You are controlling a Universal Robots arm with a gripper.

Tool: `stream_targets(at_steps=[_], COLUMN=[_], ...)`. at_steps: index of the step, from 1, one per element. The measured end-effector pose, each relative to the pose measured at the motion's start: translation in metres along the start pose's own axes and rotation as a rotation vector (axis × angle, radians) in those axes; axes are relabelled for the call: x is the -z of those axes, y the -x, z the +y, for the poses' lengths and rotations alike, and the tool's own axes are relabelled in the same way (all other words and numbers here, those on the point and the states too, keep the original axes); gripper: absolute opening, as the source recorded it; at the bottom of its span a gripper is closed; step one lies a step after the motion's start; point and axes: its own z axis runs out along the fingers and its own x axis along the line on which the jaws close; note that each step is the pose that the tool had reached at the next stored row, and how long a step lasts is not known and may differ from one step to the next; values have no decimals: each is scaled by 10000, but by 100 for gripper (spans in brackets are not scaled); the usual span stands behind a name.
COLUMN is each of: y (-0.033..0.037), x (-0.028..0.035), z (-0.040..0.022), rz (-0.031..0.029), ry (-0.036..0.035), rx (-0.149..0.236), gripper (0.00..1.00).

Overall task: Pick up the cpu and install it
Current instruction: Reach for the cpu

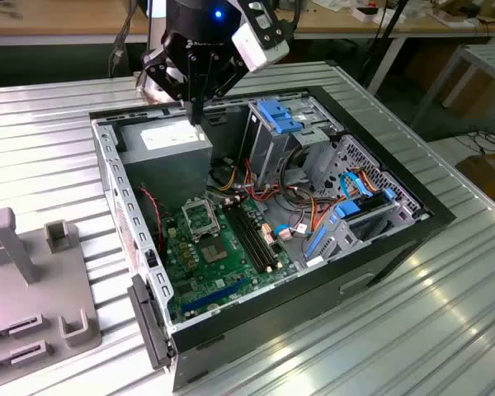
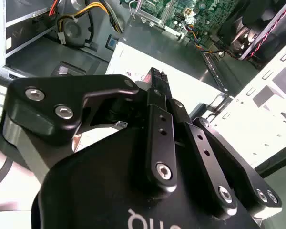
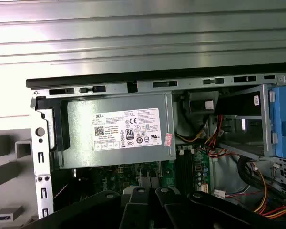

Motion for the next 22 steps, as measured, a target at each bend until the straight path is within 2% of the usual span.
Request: stream_targets(at_steps=[10, 22], y=[-9, -161], x=[1, 4], z=[0, -12], rz=[0, 0], ry=[-1, 0], rx=[-2, 0], gripper=[11, 11])
